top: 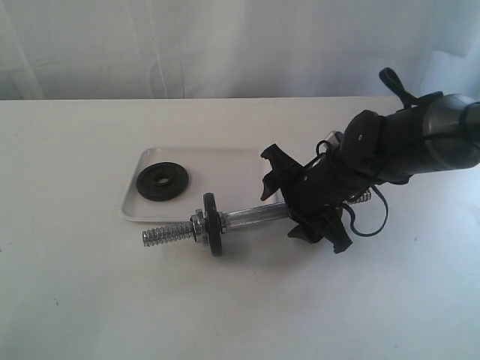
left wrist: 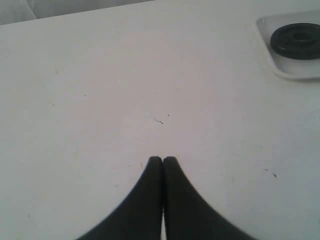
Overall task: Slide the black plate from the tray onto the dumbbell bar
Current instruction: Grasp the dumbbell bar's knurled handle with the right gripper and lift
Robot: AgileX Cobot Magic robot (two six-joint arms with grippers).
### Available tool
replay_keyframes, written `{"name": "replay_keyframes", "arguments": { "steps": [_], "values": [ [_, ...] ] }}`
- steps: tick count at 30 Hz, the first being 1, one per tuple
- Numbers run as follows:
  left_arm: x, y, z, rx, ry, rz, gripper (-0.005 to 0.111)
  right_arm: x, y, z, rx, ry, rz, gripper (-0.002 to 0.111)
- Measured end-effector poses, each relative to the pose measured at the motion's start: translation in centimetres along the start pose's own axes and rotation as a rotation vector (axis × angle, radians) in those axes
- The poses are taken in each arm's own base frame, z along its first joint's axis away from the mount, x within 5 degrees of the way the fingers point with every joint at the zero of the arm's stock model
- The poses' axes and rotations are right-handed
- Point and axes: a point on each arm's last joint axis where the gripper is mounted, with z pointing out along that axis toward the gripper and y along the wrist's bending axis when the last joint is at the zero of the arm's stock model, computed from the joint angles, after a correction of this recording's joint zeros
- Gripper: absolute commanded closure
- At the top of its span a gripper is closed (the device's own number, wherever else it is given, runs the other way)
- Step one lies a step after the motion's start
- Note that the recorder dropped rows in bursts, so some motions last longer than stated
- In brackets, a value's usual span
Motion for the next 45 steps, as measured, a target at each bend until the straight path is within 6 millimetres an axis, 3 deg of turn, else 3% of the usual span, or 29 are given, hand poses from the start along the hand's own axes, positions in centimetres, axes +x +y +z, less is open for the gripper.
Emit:
{"name": "replay_keyframes", "arguments": {
  "steps": [4, 18, 26, 45],
  "values": [
    [0.0, 0.0, 0.0, 0.0, 0.0, 0.0, 0.107, -0.05, -0.55, 1.02, 0.025, 0.004, 0.005, 0.045],
    [0.0, 0.0, 0.0, 0.0, 0.0, 0.0, 0.107, -0.16, -0.48, 1.16, 0.014, -0.012, 0.003, 0.045],
    [0.0, 0.0, 0.0, 0.0, 0.0, 0.0, 0.107, -0.21, -0.37, 1.14, 0.008, -0.016, 0.012, 0.07],
    [0.0, 0.0, 0.0, 0.0, 0.0, 0.0, 0.107, 0.02, -0.5, 1.12, 0.027, 0.01, 0.025, 0.083]
  ]
}}
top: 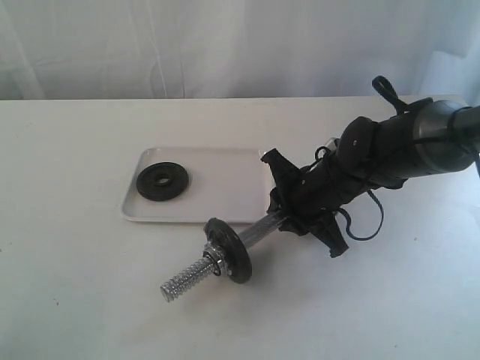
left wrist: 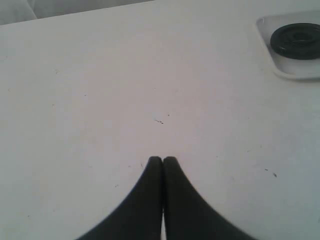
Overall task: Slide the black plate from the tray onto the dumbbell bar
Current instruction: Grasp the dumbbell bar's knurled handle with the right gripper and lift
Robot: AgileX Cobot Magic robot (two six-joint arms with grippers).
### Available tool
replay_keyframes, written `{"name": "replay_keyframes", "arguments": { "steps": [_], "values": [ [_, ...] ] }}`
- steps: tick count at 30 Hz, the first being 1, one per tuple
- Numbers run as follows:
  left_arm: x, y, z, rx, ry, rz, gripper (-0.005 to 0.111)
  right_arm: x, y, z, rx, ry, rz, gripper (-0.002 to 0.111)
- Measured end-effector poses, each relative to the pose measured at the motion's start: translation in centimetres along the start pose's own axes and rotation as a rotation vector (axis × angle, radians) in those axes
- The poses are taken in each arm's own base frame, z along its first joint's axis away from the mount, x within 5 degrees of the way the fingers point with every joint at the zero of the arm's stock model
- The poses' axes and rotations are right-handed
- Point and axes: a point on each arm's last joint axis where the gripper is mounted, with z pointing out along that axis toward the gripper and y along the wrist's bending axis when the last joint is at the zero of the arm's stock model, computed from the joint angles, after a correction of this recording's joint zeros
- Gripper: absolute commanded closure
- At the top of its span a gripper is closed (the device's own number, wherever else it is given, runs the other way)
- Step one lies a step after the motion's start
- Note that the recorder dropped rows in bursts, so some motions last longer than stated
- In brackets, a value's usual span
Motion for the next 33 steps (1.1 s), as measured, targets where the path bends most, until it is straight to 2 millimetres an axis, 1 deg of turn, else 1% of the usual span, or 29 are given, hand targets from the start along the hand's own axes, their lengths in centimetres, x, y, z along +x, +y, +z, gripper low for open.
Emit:
{"name": "replay_keyframes", "arguments": {
  "steps": [8, 13, 33],
  "values": [
    [0.0, 0.0, 0.0, 0.0, 0.0, 0.0, 0.107, 0.07, 0.0, -0.03, 0.01, 0.009, -0.012, 0.098],
    [0.0, 0.0, 0.0, 0.0, 0.0, 0.0, 0.107, 0.02, -0.08, -0.11, 0.025, 0.006, -0.053, 0.108],
    [0.0, 0.0, 0.0, 0.0, 0.0, 0.0, 0.107, -0.08, -0.4, -0.34, 0.063, 0.021, -0.402, 0.108]
  ]
}}
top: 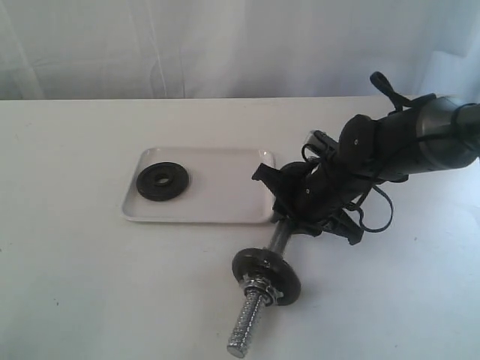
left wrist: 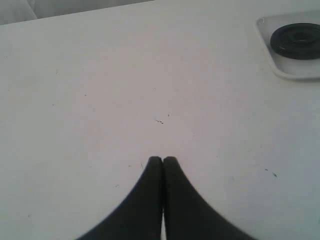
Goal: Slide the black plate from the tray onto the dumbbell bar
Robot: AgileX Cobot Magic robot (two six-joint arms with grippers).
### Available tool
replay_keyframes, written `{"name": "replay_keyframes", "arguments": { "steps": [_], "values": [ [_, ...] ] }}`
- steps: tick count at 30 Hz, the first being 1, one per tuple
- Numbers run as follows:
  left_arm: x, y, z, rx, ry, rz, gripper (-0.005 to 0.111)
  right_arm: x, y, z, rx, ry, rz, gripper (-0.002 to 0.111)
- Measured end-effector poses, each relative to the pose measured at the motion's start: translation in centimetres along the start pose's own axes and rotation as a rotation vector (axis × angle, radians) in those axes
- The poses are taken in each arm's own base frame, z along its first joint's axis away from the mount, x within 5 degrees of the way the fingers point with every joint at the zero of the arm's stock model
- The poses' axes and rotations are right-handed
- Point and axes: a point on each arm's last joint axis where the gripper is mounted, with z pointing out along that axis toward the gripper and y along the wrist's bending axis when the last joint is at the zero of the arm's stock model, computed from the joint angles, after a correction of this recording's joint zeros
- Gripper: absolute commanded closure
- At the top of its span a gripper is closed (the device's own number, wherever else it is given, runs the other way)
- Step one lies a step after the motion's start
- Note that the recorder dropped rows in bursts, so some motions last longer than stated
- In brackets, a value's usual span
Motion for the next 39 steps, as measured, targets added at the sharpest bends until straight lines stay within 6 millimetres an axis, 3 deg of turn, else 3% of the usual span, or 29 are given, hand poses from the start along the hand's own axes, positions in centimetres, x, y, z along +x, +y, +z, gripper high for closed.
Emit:
{"name": "replay_keyframes", "arguments": {
  "steps": [8, 21, 28, 39],
  "values": [
    [0.0, 0.0, 0.0, 0.0, 0.0, 0.0, 0.107, -0.7, -1.0, -0.4, 0.035, 0.027, -0.075, 0.108],
    [0.0, 0.0, 0.0, 0.0, 0.0, 0.0, 0.107, -1.0, -1.4, -0.6, 0.054, 0.031, -0.455, 0.108],
    [0.0, 0.0, 0.0, 0.0, 0.0, 0.0, 0.107, -2.0, -2.4, -1.1, 0.064, 0.033, -0.554, 0.108],
    [0.0, 0.0, 0.0, -0.002, 0.001, 0.006, 0.107, -3.1, -3.5, -1.4, 0.075, 0.042, -0.881, 0.108]
  ]
}}
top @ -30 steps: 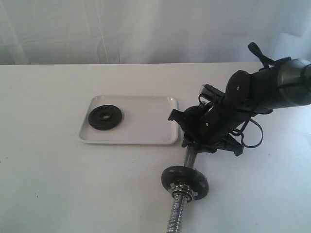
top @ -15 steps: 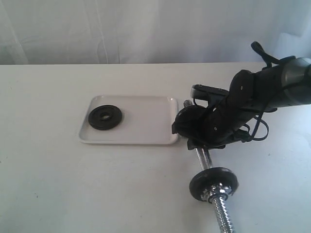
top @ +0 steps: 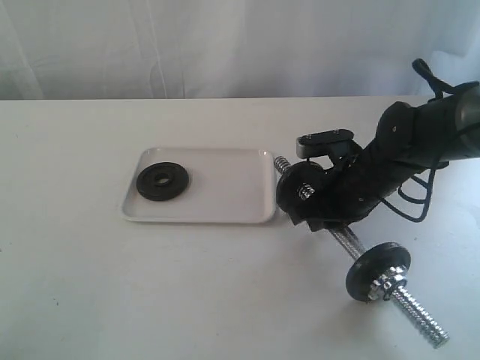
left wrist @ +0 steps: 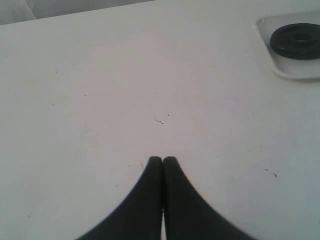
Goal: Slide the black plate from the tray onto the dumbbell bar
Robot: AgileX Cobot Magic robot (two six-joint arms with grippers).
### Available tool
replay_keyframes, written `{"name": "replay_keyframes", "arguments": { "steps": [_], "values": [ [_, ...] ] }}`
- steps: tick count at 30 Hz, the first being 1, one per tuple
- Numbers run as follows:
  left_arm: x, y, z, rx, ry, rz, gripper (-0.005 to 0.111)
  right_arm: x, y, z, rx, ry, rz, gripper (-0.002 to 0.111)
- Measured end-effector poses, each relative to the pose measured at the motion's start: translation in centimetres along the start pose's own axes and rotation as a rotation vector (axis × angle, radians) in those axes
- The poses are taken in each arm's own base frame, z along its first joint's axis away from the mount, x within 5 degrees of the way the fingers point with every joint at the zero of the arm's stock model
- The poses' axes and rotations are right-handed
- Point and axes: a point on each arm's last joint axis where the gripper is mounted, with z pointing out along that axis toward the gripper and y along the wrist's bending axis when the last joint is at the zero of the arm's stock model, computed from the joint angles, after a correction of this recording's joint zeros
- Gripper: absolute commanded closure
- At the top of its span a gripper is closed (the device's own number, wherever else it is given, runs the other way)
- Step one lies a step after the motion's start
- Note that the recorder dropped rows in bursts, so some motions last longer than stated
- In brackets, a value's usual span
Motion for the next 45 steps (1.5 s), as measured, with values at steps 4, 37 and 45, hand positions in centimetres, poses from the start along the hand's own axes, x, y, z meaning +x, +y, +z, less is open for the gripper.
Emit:
{"name": "replay_keyframes", "arguments": {
  "steps": [4, 37, 45],
  "values": [
    [0.0, 0.0, 0.0, 0.0, 0.0, 0.0, 0.107, 0.0, -0.6, -0.1, 0.018, -0.006, -0.14, 0.108],
    [0.0, 0.0, 0.0, 0.002, -0.001, -0.006, 0.107, -0.7, -1.6, 0.5, 0.108, -0.081, -0.552, 0.086],
    [0.0, 0.0, 0.0, 0.002, -0.001, -0.006, 0.107, -0.6, -1.7, 0.7, 0.106, -0.076, -0.55, 0.073]
  ]
}}
